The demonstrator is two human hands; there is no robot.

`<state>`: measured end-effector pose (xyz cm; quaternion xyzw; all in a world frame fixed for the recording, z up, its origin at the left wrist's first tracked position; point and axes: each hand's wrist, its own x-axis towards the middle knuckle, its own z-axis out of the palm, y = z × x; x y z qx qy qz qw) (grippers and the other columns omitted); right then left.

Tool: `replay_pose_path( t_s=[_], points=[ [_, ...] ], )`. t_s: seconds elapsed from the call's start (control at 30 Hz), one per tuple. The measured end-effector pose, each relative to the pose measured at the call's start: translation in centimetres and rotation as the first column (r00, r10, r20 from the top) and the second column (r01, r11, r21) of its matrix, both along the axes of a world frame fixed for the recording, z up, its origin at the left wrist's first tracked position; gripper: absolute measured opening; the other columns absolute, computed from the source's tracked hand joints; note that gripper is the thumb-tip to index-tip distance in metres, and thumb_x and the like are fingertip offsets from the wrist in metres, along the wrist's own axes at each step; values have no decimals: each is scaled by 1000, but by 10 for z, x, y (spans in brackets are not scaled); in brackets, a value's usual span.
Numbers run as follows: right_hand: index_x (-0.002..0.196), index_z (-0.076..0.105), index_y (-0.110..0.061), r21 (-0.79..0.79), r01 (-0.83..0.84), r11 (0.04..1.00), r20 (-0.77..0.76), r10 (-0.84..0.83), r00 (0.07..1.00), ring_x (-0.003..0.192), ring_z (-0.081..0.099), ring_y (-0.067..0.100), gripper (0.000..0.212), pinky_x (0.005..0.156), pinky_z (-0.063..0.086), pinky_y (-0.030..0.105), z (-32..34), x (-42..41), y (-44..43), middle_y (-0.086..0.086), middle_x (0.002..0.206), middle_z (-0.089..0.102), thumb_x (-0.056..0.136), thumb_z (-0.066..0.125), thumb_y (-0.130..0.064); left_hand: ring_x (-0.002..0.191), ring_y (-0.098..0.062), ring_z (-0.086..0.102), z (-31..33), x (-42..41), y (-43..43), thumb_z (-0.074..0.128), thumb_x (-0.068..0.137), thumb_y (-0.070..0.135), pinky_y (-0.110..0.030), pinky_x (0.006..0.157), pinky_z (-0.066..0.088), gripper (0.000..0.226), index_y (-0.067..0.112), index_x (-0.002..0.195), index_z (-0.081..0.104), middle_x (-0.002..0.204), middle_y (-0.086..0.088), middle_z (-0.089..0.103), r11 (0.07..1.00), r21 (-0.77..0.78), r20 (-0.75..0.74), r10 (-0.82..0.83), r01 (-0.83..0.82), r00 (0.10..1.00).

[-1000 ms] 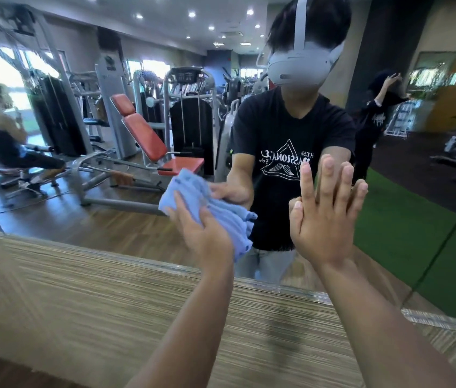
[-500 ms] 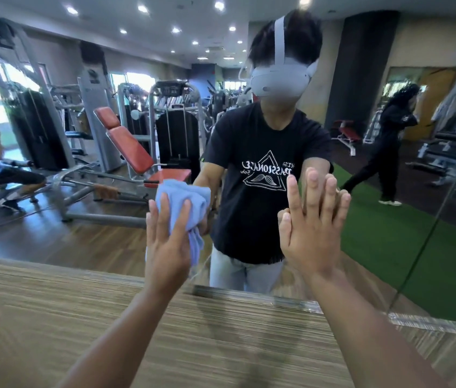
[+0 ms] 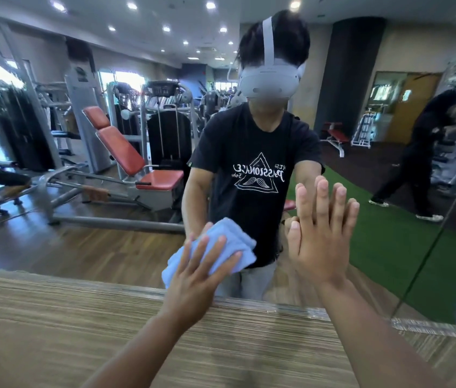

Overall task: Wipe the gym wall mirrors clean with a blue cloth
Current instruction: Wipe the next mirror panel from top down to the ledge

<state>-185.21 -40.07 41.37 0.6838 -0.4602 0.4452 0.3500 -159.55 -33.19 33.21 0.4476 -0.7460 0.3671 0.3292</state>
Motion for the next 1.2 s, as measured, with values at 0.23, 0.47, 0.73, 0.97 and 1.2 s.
replay_pose_path(
  t_s=[0.23, 0.47, 0.73, 0.97, 1.2],
  points=[
    [165, 0, -21, 31, 18, 999, 19, -18, 1000, 158, -6, 35, 66, 126, 2, 60, 1, 7, 3, 9, 172, -4, 105, 26, -30, 148, -50, 17, 84, 19, -5, 52, 96, 12, -62, 121, 14, 52, 19, 147, 41, 160, -17, 23, 994, -95, -247, 25, -50, 969],
    [165, -1, -21, 21, 12, 1000, 18, -12, 1000, 158, -7, 34, 63, 126, 4, 61, 1, 6, 5, 6, 172, -12, 108, 21, -32, 152, -42, 12, 71, -27, -18, 56, 89, -9, -59, 120, 21, 70, 20, 150, 40, 162, -12, 22, 989, -131, -218, -103, 76, 971],
    [165, 3, -19, 31, 22, 999, 2, -23, 1000, 157, 4, 38, 61, 125, 9, 62, 2, 4, 10, 9, 172, -3, 108, 22, -30, 150, -47, 17, 38, 37, 5, 76, 74, -8, -65, 119, 13, 90, 28, 150, 45, 167, 0, 18, 998, -12, 32, -55, 55, 998],
    [165, 10, -15, 54, 60, 997, -13, -59, 998, 156, 8, 42, 66, 125, 11, 64, 4, 5, 13, 12, 171, -3, 104, 32, -27, 154, -39, 1, 120, 2, -4, 34, 97, 1, -56, 124, 8, 54, 13, 148, 47, 161, -21, 26, 992, -91, -351, -112, 86, 929],
    [165, 13, -17, 56, 40, 998, -42, -37, 998, 157, 10, 40, 66, 126, 12, 60, 9, -3, 23, 15, 171, 10, 106, 39, -31, 154, -36, 12, 31, 1, -12, 61, 80, -14, -55, 124, 13, 84, 21, 152, 37, 162, -9, 26, 983, -18, 46, -179, 180, 983]
  ],
)
